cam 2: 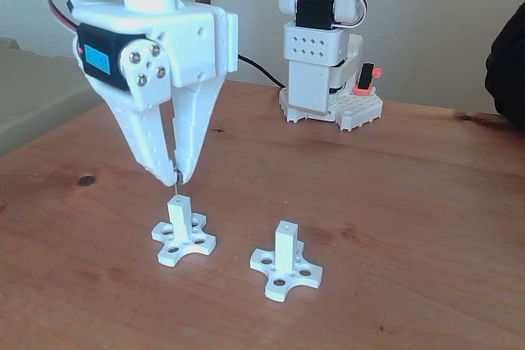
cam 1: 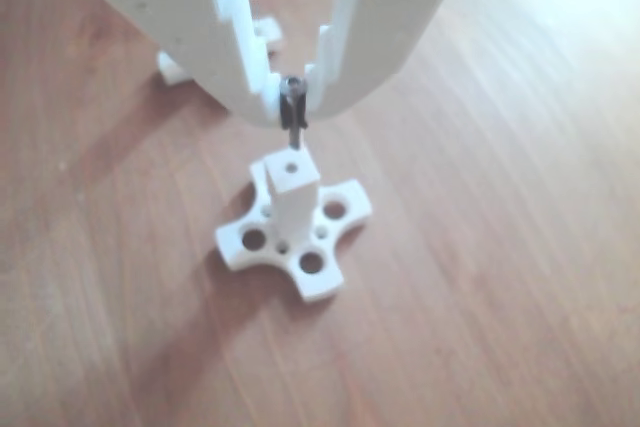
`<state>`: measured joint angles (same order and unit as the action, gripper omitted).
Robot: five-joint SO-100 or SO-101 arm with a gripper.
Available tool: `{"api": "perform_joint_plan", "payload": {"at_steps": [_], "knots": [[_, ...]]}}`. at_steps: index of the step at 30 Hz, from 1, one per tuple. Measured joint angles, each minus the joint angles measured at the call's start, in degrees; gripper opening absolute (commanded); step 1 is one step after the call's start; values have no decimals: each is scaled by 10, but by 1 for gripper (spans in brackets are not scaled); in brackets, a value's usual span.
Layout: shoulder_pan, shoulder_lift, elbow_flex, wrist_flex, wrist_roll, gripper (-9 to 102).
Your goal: Grab the screw and set it in the hole.
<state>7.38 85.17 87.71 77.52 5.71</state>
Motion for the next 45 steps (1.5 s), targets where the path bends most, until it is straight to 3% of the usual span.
{"api": "perform_joint_plan", "payload": {"at_steps": [45], "knots": [[-155, 0, 5, 22, 68, -4]]}}
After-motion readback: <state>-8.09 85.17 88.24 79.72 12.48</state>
